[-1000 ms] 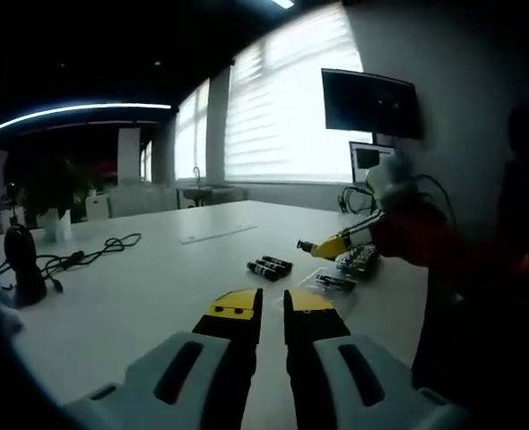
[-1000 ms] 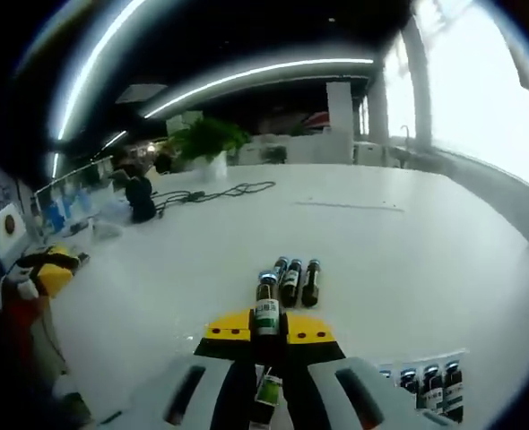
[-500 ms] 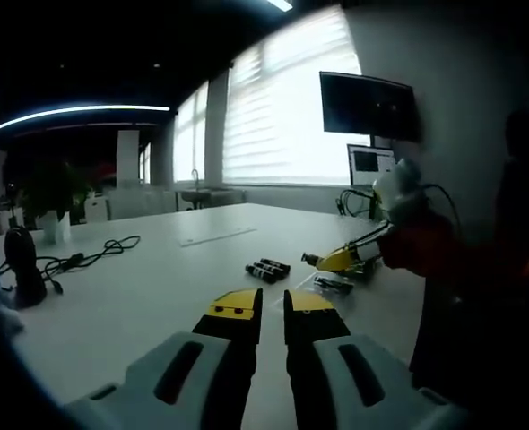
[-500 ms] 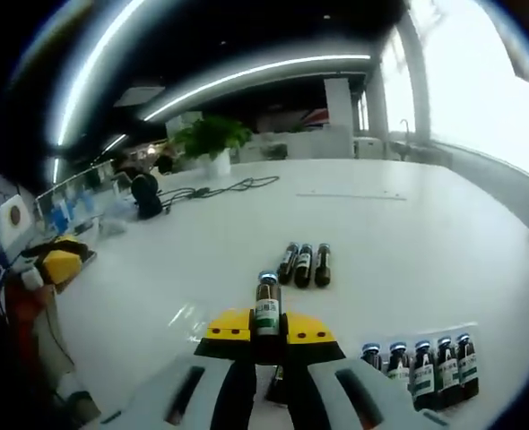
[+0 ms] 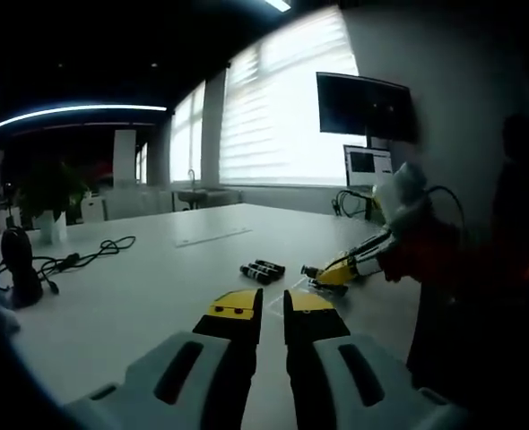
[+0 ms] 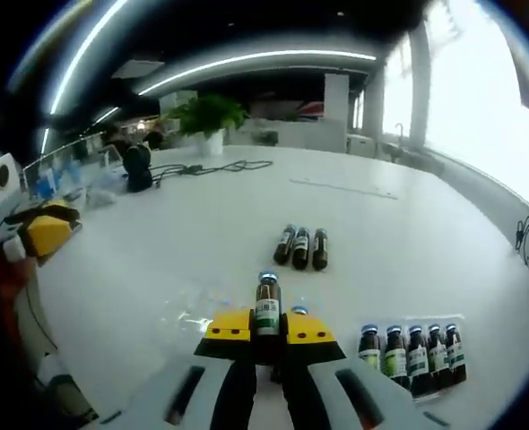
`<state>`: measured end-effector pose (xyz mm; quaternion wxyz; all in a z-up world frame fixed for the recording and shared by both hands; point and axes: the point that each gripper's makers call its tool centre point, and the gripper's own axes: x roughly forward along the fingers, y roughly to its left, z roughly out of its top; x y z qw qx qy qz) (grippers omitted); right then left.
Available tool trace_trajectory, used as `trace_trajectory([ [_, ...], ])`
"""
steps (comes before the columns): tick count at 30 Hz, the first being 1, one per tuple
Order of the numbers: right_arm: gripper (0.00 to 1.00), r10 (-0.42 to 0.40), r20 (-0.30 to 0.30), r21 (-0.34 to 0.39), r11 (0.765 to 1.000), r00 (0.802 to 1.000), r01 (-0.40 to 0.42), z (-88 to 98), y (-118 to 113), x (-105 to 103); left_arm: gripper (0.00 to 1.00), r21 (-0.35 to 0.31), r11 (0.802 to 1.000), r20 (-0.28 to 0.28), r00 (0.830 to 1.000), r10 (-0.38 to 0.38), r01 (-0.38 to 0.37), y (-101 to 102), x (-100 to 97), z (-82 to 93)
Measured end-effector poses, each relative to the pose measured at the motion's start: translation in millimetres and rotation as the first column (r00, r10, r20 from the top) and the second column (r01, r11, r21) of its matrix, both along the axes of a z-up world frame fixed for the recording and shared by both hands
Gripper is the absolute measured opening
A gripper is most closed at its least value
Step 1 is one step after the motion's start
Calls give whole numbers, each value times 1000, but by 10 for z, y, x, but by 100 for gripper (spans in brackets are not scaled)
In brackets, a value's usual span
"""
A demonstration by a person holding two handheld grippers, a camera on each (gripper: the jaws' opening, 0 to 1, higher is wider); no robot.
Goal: Grip medicine bottles put into box
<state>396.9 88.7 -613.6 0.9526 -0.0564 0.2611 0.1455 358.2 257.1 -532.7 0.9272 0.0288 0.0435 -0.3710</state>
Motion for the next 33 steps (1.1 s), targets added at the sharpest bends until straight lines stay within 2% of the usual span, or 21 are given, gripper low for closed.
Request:
trace_trajectory([
  [4, 6, -26, -1, 12, 1000, 1000, 26, 14, -15, 4, 4, -6, 1000, -1, 1000, -2, 2, -19, -9, 12],
  [9, 6, -38, -3, -51, 998, 999, 38, -31, -30, 0, 4, 1, 1000, 3, 1000, -13, 13, -49, -26, 9],
  [18, 7, -35, -40, -116, 993, 999, 30, -147, 19, -3, 4, -2, 1000, 5, 1000, -10, 10, -34, -27, 25],
  [22, 7, -38, -30, -151, 988, 999, 33, -140, 1, -7, 4, 0, 1000, 7, 1000, -12, 12, -36, -33, 28],
  [31, 8, -32, -7, -145, 989, 999, 31, -107, 27, 1, 3, -8, 1000, 21, 1000, -5, 5, -14, -42, 72],
  [33, 8, -20, -10, -120, 993, 1000, 19, -102, 53, -2, 3, -10, 1000, 26, 1000, 1, -1, -3, -37, 84],
])
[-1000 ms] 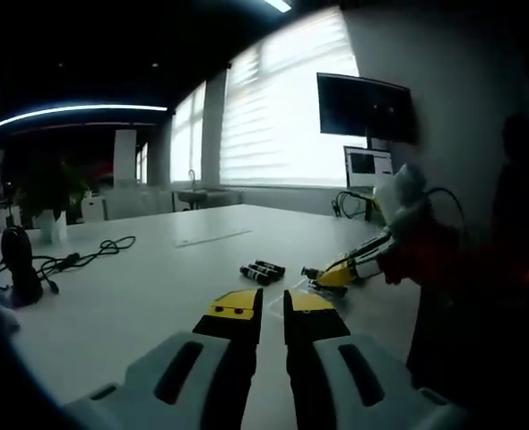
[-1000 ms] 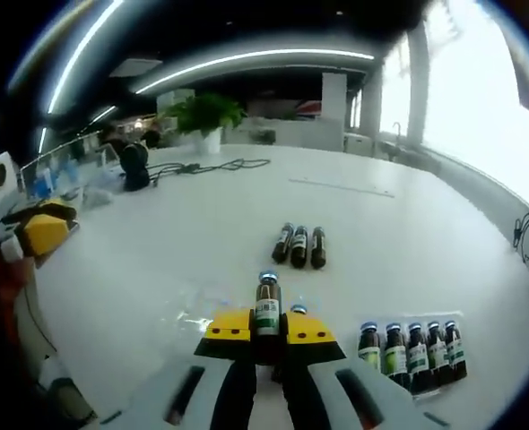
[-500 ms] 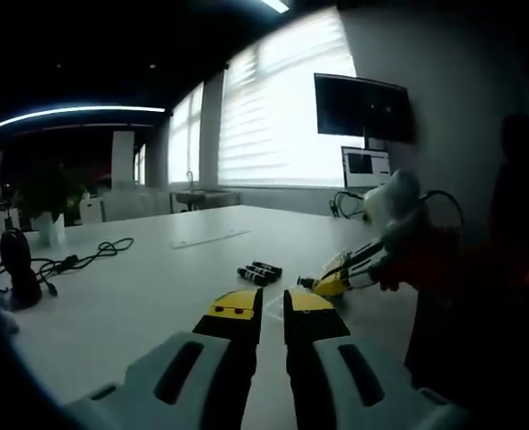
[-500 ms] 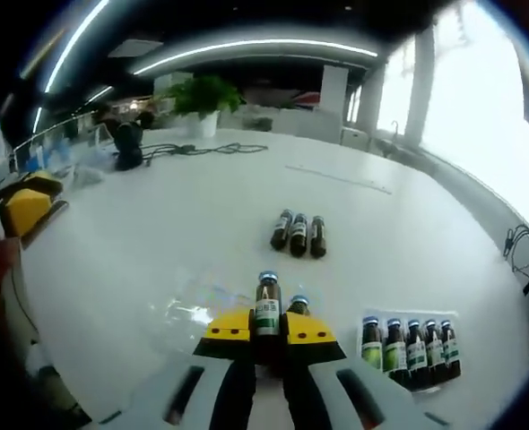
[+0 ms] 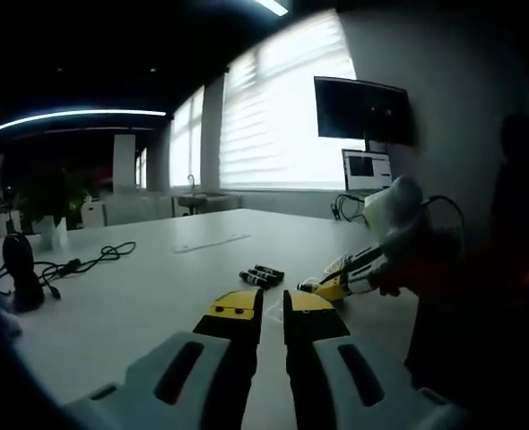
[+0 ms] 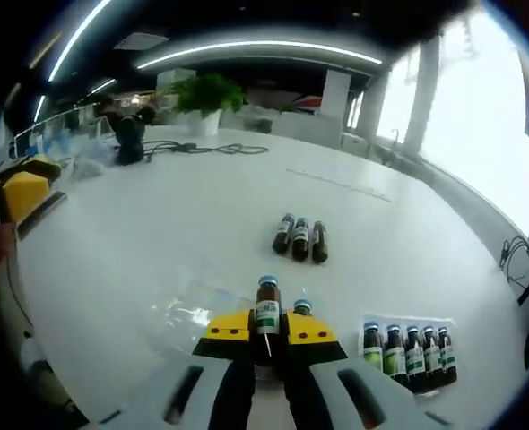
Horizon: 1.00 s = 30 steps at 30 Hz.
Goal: Grip medicine bottles put into box
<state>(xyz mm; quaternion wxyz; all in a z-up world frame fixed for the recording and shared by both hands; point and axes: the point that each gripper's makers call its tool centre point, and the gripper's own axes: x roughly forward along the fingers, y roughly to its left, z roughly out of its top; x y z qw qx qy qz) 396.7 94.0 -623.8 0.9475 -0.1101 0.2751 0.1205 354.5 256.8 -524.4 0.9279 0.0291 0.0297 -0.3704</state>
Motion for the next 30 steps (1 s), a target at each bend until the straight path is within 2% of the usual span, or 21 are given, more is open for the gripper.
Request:
trace_trajectory([
  [3, 8, 5, 1, 13, 1000, 1000, -5, -6, 7, 3, 3, -8, 1000, 8, 1000, 8, -8, 20, 3, 29],
  [8, 8, 9, 0, -9, 1000, 1000, -9, -30, -3, -3, 3, -19, 1000, 12, 1000, 13, -13, 36, 6, 53],
  [15, 6, 19, 56, -11, 1000, 998, -18, 68, -13, 18, 3, -16, 1000, 14, 1000, 8, -8, 18, 1, 52],
  [19, 6, 22, 54, 3, 1000, 998, -22, 75, -23, 21, 3, -18, 1000, 12, 1000, 12, -11, 27, 6, 49],
  [24, 4, 27, 90, 13, 1000, 996, -28, 156, -58, 25, 3, -16, 1000, 13, 1000, 11, -10, 22, 2, 48],
  [30, 3, 42, 81, 100, 994, 996, -50, 173, -67, 14, 3, -12, 1000, 15, 1000, 9, -9, 19, 4, 44],
])
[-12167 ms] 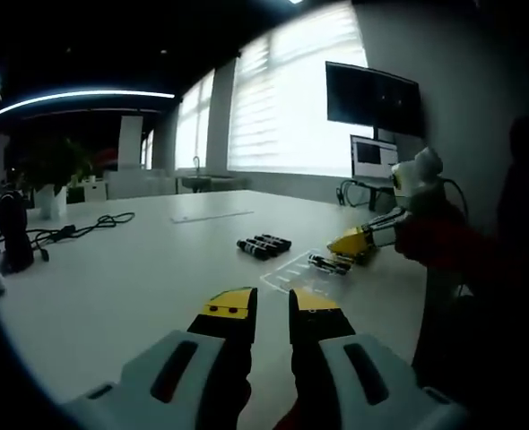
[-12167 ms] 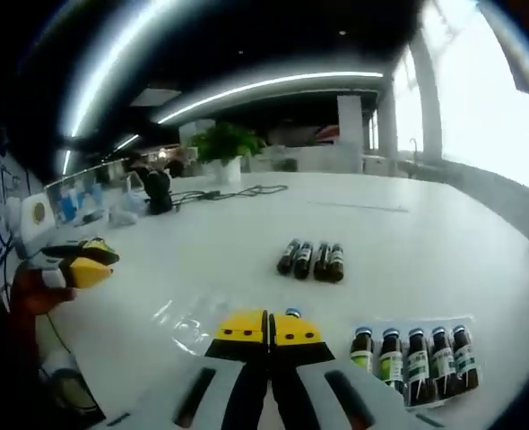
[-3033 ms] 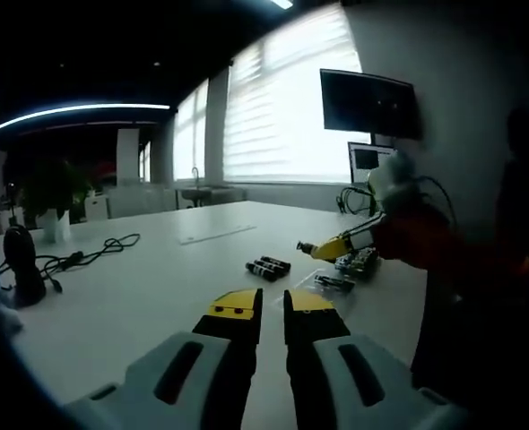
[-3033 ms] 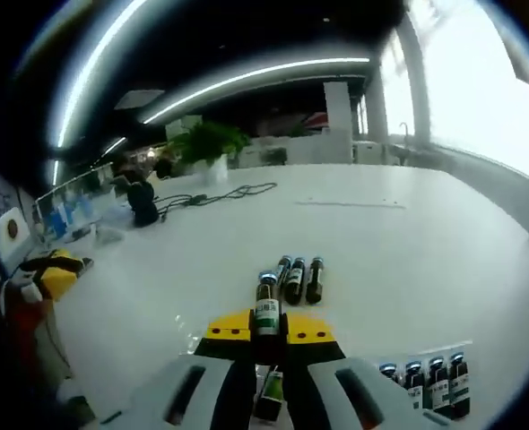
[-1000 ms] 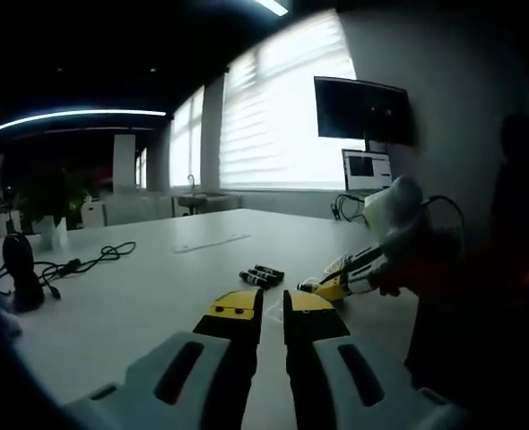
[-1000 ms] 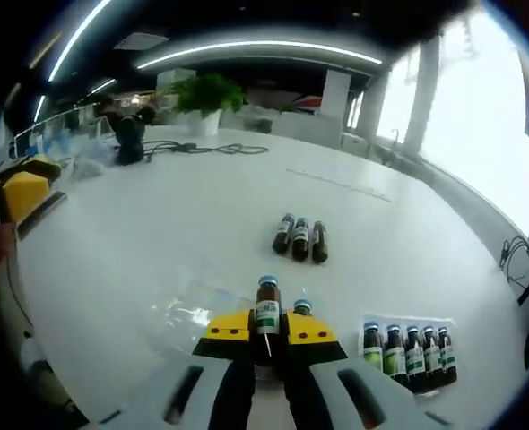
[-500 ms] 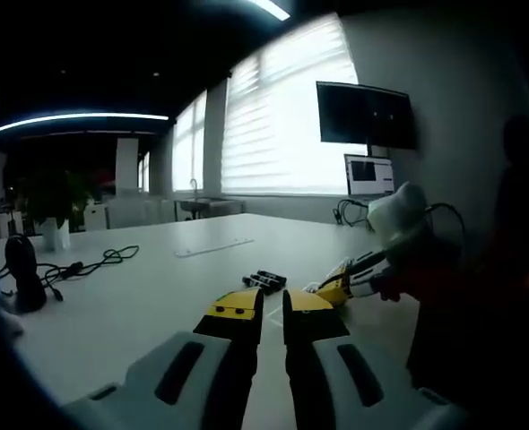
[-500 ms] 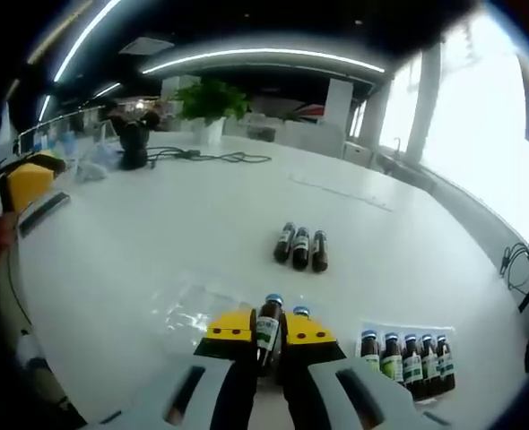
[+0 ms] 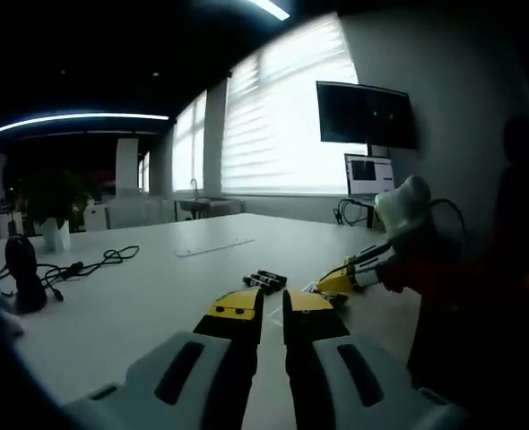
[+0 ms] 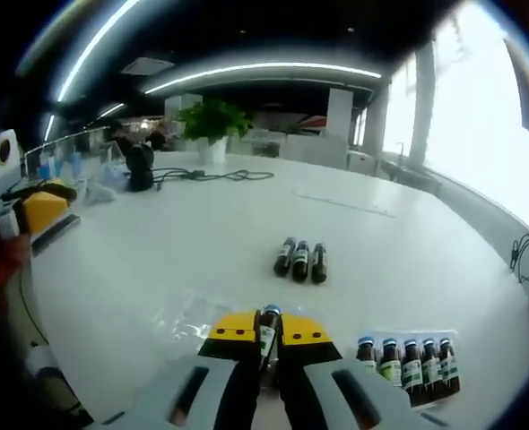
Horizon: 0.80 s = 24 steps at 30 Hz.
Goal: Grip medicine bottles put into box
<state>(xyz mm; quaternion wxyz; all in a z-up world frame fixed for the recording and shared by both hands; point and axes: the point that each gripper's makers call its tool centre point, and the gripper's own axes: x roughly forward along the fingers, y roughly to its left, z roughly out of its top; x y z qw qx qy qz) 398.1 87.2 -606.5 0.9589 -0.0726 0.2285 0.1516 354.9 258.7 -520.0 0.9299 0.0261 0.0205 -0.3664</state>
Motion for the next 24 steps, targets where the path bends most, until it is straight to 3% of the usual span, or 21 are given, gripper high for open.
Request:
trace_trajectory([
  [4, 3, 10, -39, 7, 1000, 999, -10, -80, -1, -26, 3, -1, 1000, -5, 1000, 6, -6, 24, 13, -10],
  [17, 0, 10, -88, 18, 1000, 996, -8, -179, 34, -45, 3, -1, 1000, 0, 1000, 15, -15, 74, 17, 2],
  [24, 0, -8, -76, 21, 1000, 997, 9, -160, 35, -31, 3, -1, 1000, -1, 1000, 18, -18, 82, 21, 2],
])
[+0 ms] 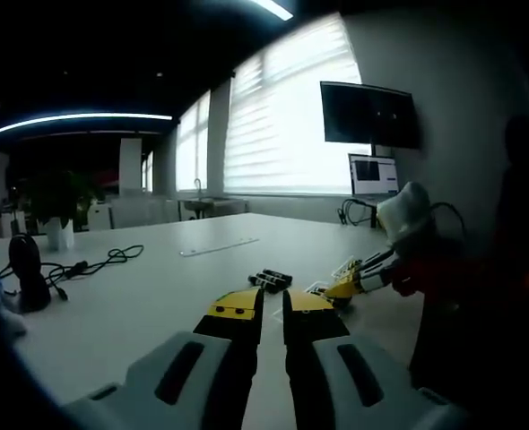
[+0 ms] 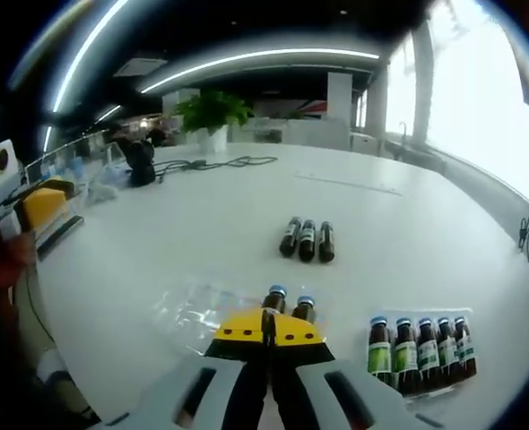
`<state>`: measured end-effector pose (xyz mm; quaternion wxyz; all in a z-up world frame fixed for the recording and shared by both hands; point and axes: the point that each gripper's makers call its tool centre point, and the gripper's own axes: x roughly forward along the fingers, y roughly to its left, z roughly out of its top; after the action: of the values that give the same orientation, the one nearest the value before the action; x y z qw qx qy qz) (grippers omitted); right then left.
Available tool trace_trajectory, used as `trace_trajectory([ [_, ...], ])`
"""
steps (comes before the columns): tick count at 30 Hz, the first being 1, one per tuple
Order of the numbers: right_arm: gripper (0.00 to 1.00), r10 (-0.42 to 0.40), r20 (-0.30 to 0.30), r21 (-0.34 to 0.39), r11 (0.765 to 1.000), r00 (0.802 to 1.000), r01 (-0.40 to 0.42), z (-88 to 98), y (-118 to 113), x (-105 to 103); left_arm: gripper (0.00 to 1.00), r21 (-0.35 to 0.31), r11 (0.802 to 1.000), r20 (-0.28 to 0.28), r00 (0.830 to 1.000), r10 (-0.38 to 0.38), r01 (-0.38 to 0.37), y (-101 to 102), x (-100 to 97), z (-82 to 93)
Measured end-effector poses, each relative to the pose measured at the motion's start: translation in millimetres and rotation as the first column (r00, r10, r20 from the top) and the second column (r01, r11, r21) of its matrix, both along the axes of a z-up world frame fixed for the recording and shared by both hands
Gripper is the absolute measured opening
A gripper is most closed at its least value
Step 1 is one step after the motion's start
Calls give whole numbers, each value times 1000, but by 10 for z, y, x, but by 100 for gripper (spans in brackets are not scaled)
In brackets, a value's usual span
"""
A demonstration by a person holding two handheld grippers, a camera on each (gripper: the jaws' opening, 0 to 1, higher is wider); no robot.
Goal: Grip medicine bottles put into box
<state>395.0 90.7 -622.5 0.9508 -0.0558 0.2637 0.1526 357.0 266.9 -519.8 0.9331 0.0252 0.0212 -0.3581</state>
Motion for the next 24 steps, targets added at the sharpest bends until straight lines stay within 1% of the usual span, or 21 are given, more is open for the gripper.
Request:
trace_trajectory([
  [7, 0, -2, 12, -18, 1000, 1000, 2, -2, 9, -6, 3, 3, 1000, -1, 1000, -4, 4, -10, -5, -5],
  [10, 0, -2, 21, -43, 999, 1000, 3, -13, 20, -8, 3, 4, 1000, -2, 1000, -5, 5, -14, -4, -10],
  [11, 0, 5, -10, -76, 997, 1000, -6, -71, 24, -14, 3, 4, 1000, -2, 1000, -5, 5, -16, -4, -10],
  [12, 0, 6, -17, -100, 995, 1000, -8, -92, -5, -48, 3, 4, 1000, -2, 1000, -6, 6, -19, -5, -9],
  [13, 0, -2, 13, -86, 996, 1000, 3, -52, 25, -20, 3, 5, 1000, -1, 1000, -7, 7, -21, -6, -8],
  [14, 0, 2, 19, -103, 995, 1000, 0, -61, 25, 2, 3, 5, 1000, -1, 1000, -7, 7, -20, -8, -5],
  [17, 0, 3, 18, -117, 993, 1000, -1, -73, 21, 15, 3, 3, 1000, 1, 1000, -6, 6, -12, -11, 3],
  [24, 0, 5, 25, -119, 993, 1000, -2, -74, 35, 7, 3, 2, 1000, 2, 1000, -7, 7, -13, -15, 7],
])
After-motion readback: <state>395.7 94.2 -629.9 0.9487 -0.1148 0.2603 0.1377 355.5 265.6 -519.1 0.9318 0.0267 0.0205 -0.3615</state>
